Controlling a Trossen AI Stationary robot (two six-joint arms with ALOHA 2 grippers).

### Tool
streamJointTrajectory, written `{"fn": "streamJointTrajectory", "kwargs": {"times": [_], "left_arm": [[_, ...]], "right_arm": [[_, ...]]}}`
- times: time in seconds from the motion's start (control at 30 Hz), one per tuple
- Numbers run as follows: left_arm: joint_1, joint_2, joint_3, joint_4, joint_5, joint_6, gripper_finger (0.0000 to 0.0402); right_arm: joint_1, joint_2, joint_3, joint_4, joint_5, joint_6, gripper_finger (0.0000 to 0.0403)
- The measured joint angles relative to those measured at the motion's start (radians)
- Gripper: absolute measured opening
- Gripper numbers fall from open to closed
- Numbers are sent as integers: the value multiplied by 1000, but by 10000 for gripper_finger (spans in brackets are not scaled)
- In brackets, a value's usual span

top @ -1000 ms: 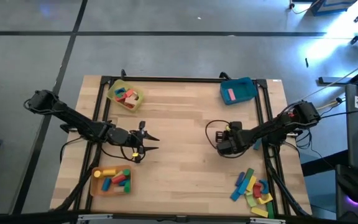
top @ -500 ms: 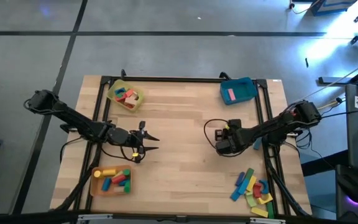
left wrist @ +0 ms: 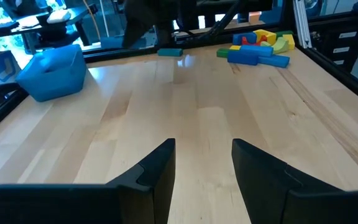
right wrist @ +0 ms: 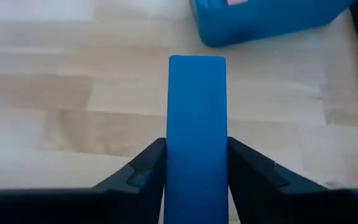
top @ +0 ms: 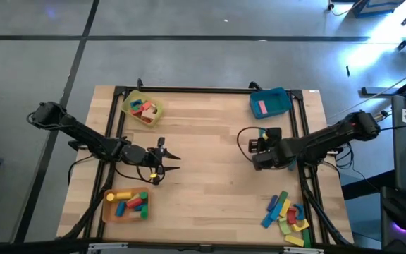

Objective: Sort blocks by size
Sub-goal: Put the blue rectangular block into the blue bin

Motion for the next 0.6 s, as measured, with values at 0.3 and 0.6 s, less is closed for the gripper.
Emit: {"fn": "streamJointTrajectory", "kwargs": {"times": [0.3,0.6], "left_arm": [[0,0,0,0,0,0,143],[0,0,0,-1,0,6,143]], "right_arm": [[-157,-133,0,9,8,-214,150],[-438,-164,0,209,-9,-613,144]]}}
